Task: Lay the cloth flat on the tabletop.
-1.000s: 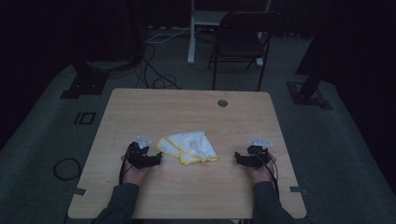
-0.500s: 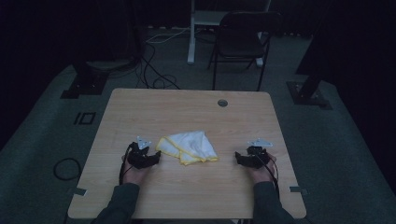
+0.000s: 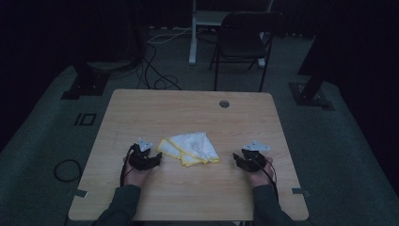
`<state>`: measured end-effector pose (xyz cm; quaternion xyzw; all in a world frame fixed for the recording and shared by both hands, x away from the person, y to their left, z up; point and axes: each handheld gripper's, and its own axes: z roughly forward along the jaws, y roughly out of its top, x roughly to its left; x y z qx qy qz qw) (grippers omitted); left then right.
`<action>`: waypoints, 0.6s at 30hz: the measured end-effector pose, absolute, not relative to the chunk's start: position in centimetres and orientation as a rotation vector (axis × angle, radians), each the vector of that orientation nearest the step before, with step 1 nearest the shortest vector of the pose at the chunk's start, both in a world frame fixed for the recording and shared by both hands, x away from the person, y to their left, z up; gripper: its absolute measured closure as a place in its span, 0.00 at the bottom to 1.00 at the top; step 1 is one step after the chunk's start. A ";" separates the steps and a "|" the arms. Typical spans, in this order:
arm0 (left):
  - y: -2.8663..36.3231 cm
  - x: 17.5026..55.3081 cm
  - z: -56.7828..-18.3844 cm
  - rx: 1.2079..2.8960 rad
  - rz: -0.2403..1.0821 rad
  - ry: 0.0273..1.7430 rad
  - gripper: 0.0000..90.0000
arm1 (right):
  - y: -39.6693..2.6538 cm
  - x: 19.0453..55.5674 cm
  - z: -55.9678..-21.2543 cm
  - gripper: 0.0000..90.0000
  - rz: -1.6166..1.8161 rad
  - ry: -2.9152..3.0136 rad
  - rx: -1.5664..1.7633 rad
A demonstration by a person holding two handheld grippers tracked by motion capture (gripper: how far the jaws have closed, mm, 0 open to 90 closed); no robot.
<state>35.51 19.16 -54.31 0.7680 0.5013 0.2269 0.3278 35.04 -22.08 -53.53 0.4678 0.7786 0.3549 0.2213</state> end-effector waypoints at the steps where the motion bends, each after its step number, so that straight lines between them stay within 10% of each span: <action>1: 19.1 35.5 -54.3 2.009 0.595 1.312 0.43 | -21.8 34.9 -53.4 0.62 0.982 2.158 1.271; 18: 19.1 35.2 -54.0 2.003 0.601 1.303 0.43 | -19.8 34.2 -52.2 0.71 1.055 2.210 1.148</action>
